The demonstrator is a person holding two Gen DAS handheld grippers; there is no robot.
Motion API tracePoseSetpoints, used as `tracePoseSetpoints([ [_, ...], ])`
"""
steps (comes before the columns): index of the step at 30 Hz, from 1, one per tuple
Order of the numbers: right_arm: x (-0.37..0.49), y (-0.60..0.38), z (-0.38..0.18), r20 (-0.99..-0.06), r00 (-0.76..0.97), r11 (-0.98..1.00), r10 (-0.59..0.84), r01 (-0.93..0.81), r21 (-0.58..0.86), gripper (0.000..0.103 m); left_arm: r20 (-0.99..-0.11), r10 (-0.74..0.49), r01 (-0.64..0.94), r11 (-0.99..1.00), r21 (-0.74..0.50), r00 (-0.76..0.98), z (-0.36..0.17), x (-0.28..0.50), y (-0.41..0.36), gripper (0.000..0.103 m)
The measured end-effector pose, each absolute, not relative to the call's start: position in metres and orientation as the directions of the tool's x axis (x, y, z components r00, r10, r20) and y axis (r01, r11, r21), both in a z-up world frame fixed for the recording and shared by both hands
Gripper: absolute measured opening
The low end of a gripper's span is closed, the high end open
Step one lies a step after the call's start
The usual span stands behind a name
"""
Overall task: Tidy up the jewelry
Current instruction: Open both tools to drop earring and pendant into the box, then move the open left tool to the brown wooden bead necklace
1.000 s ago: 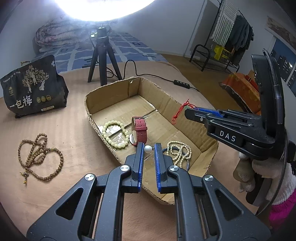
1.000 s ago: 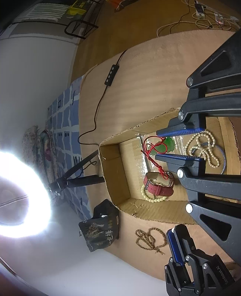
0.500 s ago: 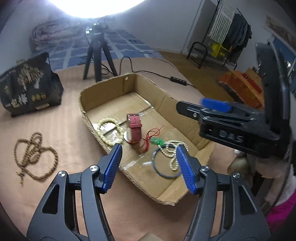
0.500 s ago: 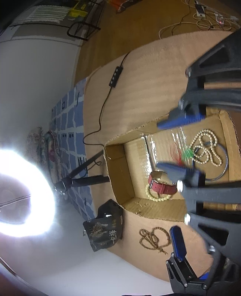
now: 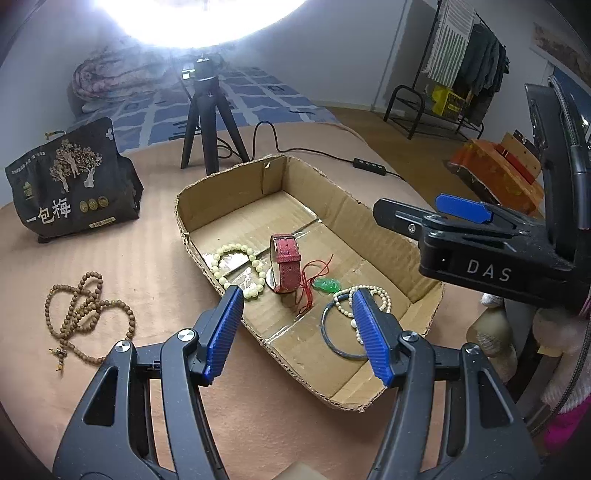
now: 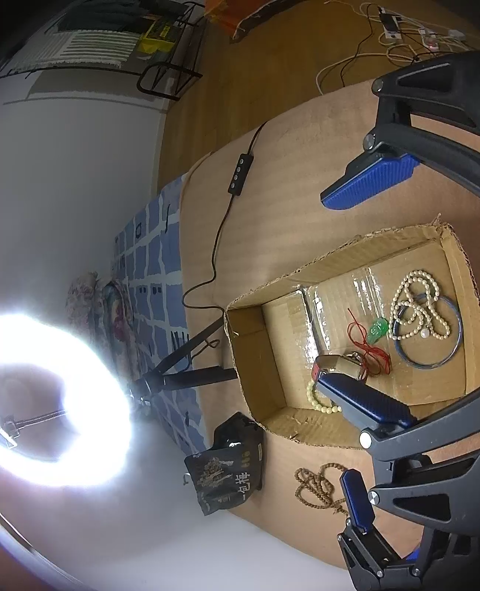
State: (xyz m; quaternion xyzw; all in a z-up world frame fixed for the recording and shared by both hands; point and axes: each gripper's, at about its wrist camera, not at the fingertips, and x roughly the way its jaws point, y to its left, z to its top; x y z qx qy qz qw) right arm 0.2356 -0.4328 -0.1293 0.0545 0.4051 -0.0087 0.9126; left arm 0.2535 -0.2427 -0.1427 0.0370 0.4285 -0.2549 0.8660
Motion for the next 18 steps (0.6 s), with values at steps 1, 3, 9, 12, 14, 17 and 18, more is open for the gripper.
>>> tracePoseSetpoints([
  [1,0.235,-0.433,-0.129,-0.740,0.672,0.994,0.029,0.063,0.095,0.092,-0.761,-0.410,0.474,0.867,-0.154,0.503,-0.142,0.253,-0.243,0.063],
  [3,0.234,-0.434,-0.129,-0.740,0.672,0.993,0.028,0.066,0.097,0.092,-0.761,-0.416,0.477,0.864,-0.159,0.499,-0.142,0.253,-0.243,0.063],
  [9,0.231,-0.435,-0.126,-0.736,0.677,0.992,0.014,0.081,0.094,0.094,-0.757,-0.410,0.479,0.866,-0.147,0.509,-0.139,0.250,-0.242,0.063],
  [12,0.229,-0.435,-0.124,-0.731,0.682,0.992,0.005,0.090,0.091,0.095,-0.747,-0.405,0.477,0.869,-0.134,0.527,-0.136,0.248,-0.239,0.063],
  [14,0.228,-0.435,-0.123,-0.729,0.685,0.991,0.005,0.092,0.094,0.095,-0.743,-0.402,0.477,0.870,-0.127,0.536,-0.133,0.247,-0.237,0.063],
  [17,0.226,-0.435,-0.122,-0.728,0.686,0.990,0.003,0.101,0.099,0.095,-0.737,-0.397,0.472,0.873,-0.121,0.547,-0.130,0.246,-0.233,0.063],
  [18,0.226,-0.434,-0.122,-0.727,0.686,0.990,0.002,0.104,0.100,0.095,-0.737,-0.398,0.471,0.873,-0.122,0.547,-0.129,0.246,-0.232,0.063],
])
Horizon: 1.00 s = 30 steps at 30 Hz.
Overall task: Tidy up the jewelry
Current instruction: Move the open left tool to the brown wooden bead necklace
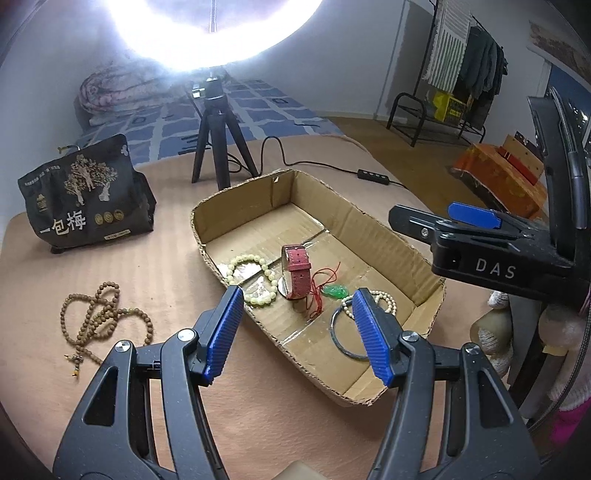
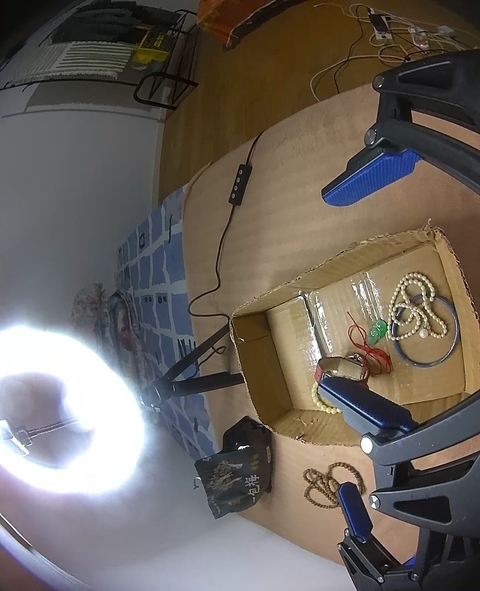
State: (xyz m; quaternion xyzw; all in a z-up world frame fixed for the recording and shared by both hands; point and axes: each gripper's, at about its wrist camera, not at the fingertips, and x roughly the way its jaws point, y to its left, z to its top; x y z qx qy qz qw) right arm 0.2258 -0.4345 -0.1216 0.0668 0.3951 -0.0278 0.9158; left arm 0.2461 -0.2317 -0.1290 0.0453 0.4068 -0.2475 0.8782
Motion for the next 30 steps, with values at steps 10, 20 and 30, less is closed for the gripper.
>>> tracePoseSetpoints([
  [10,0.218,-0.428,-0.113,-0.729,0.683,0.990,-0.038,0.123,0.063,0.096,-0.752,-0.360,0.448,0.889,-0.096,0.552,-0.125,0.248,-0.203,0.067],
  [20,0.192,-0.400,-0.096,-0.732,0.681,0.996,-0.017,0.076,0.047,0.102,-0.753,-0.310,0.375,0.923,-0.091,0.580,-0.118,0.262,-0.131,0.070],
  [30,0.158,-0.324,-0.100,-0.746,0.652,0.991,0.136,-0.102,0.092,0.101,-0.750,-0.257,0.266,0.958,-0.112,0.609,-0.113,0.270,-0.050,0.070],
])
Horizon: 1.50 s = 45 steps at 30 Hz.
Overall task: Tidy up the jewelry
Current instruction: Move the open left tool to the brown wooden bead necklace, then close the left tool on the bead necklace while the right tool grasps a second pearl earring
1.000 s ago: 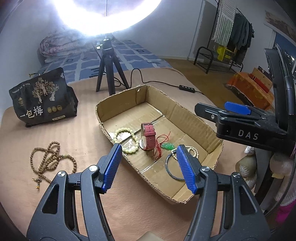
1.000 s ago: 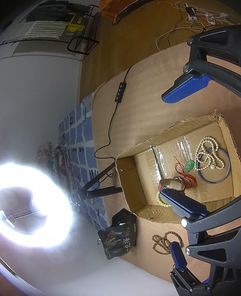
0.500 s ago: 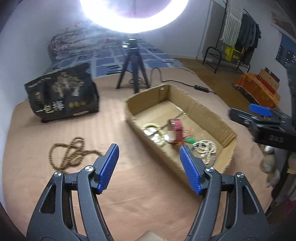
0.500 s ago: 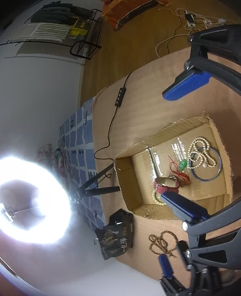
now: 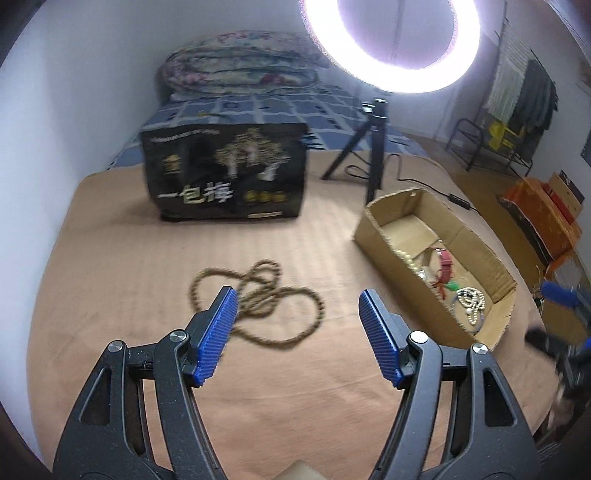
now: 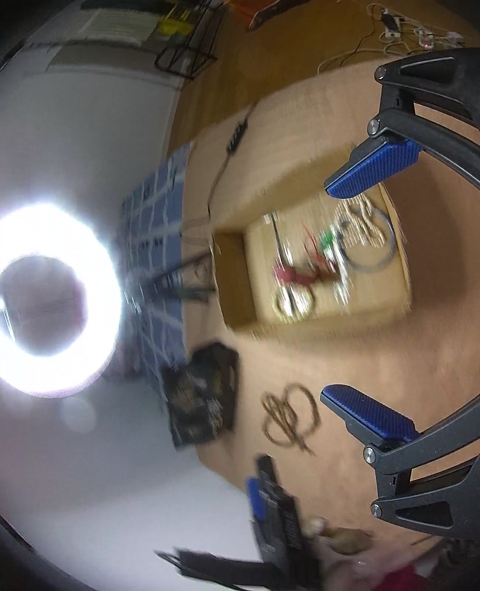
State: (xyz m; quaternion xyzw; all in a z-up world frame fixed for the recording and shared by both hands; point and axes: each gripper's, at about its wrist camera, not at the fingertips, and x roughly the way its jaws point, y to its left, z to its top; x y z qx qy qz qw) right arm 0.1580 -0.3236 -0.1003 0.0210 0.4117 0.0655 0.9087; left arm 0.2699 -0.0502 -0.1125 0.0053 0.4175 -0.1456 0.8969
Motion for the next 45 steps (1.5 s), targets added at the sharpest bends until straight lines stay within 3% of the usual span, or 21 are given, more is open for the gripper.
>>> tracePoseSetpoints([
  [8,0.125,-0.239,-0.130,-0.778,0.545,0.945,0.312,-0.260,0.197,0.088,-0.762,-0.255,0.244,0.961,-0.131,0.595,-0.118,0.267,-0.007,0.070],
  [10,0.114,-0.217,-0.144,-0.787,0.505,0.929,0.354,-0.288,0.233,0.079,-0.764,-0.260,0.243,0.960,-0.139,0.591,-0.119,0.267,0.000,0.070],
  [12,0.105,-0.200,-0.161,-0.804,0.458,0.916,0.380,-0.309,0.256,0.059,-0.766,-0.267,0.249,0.958,-0.144,0.584,-0.122,0.266,0.005,0.070],
  [15,0.092,-0.176,-0.190,-0.830,0.384,0.900,0.404,-0.330,0.285,0.041,-0.775,-0.268,0.267,0.954,-0.132,0.572,-0.130,0.264,0.010,0.070],
  [30,0.098,-0.141,-0.231,-0.849,0.404,0.921,0.341,-0.324,0.216,0.013,-0.802,-0.273,0.236,0.957,-0.169,0.531,-0.159,0.275,0.040,0.070],
  [36,0.105,-0.140,-0.232,-0.846,0.431,0.926,0.313,-0.335,0.171,0.008,-0.806,-0.278,0.223,0.957,-0.186,0.523,-0.168,0.282,0.045,0.070],
  [38,0.106,-0.140,-0.232,-0.849,0.448,0.934,0.279,-0.331,0.132,0.000,-0.808,-0.287,0.221,0.955,-0.199,0.514,-0.172,0.286,0.045,0.070],
  [45,0.118,-0.153,-0.231,-0.846,0.462,0.945,0.268,-0.299,0.136,0.000,-0.819,-0.360,0.208,0.932,-0.296,0.447,-0.196,0.318,0.037,0.070],
])
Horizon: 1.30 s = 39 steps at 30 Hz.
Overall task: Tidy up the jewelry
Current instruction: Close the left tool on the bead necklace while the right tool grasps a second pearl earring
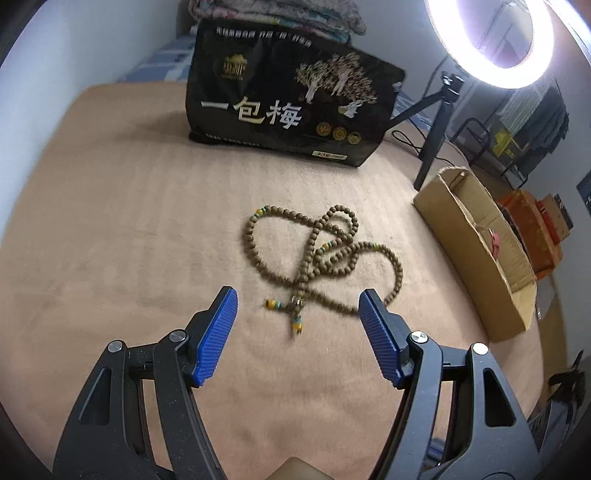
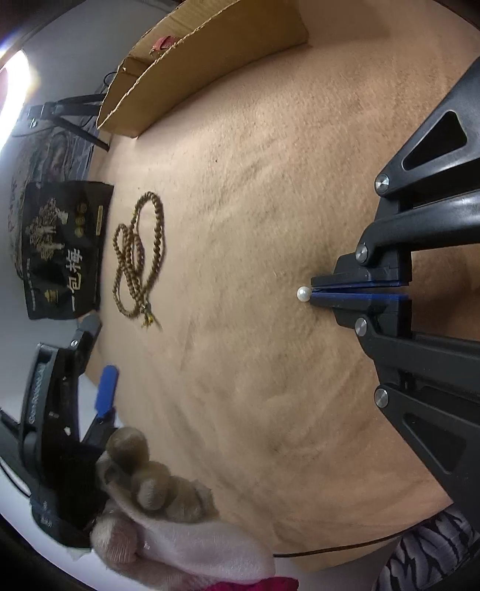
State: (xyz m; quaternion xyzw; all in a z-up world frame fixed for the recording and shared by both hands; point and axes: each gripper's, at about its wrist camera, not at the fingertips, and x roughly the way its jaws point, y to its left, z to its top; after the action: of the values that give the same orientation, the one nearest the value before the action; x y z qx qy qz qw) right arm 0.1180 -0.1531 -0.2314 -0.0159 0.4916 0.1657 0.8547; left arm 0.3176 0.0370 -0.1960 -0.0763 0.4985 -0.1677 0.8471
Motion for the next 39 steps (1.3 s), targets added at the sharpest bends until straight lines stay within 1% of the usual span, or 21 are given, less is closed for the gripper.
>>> tracePoseSetpoints([
  [4,0.118,-0.154,-0.231,-0.845,0.463,0.943,0.267,-0.307,0.129,0.000,-0.808,-0.395,0.182,0.919,-0.350,0.437,-0.200,0.349,0.032,0.070],
  [8,0.117,-0.155,-0.230,-0.843,0.464,0.942,0.272,-0.308,0.134,0.001,-0.807,-0.411,0.232,0.911,-0.342,0.424,-0.196,0.384,0.013,0.070],
  [10,0.118,-0.157,-0.230,-0.844,0.464,0.943,0.271,-0.305,0.135,0.002,-0.821,-0.419,0.271,0.903,-0.333,0.389,-0.198,0.400,-0.002,0.070],
  [13,0.119,-0.159,-0.230,-0.844,0.464,0.946,0.270,-0.293,0.141,0.003,-0.845,-0.399,0.311,0.903,-0.296,0.355,-0.206,0.416,-0.021,0.070],
  [15,0.120,-0.161,-0.228,-0.842,0.467,0.947,0.270,-0.285,0.146,0.008,-0.859,-0.389,0.320,0.904,-0.285,0.334,-0.213,0.423,-0.027,0.070],
  [17,0.120,-0.164,-0.227,-0.842,0.466,0.949,0.272,-0.274,0.155,0.013,-0.867,-0.394,0.310,0.902,-0.301,0.305,-0.222,0.431,-0.030,0.070],
  [20,0.120,-0.167,-0.226,-0.840,0.465,0.949,0.278,-0.267,0.166,0.016,-0.869,-0.419,0.302,0.891,-0.339,0.261,-0.231,0.437,-0.031,0.070],
  [21,0.120,-0.167,-0.226,-0.839,0.465,0.949,0.281,-0.266,0.171,0.020,-0.876,-0.414,0.301,0.892,-0.336,0.249,-0.235,0.438,-0.032,0.070],
  [23,0.119,-0.170,-0.224,-0.836,0.472,0.950,0.280,-0.259,0.172,0.023,-0.889,-0.397,0.312,0.895,-0.319,0.230,-0.242,0.437,-0.036,0.070],
  [25,0.118,-0.173,-0.223,-0.834,0.478,0.953,0.275,-0.249,0.171,0.024,-0.895,-0.391,0.340,0.889,-0.307,0.214,-0.243,0.433,-0.040,0.070],
  [29,0.120,-0.180,-0.224,-0.836,0.478,0.958,0.270,-0.220,0.183,0.024,-0.898,-0.414,0.379,0.863,-0.334,0.151,-0.245,0.412,-0.043,0.070],
  [33,0.121,-0.184,-0.223,-0.833,0.479,0.958,0.277,-0.203,0.203,0.024,-0.908,-0.398,0.425,0.850,-0.311,0.131,-0.244,0.378,-0.049,0.070],
  [39,0.117,-0.187,-0.219,-0.825,0.489,0.958,0.283,-0.195,0.212,0.024,-0.933,-0.299,0.506,0.847,-0.164,0.199,-0.242,0.345,-0.068,0.070],
])
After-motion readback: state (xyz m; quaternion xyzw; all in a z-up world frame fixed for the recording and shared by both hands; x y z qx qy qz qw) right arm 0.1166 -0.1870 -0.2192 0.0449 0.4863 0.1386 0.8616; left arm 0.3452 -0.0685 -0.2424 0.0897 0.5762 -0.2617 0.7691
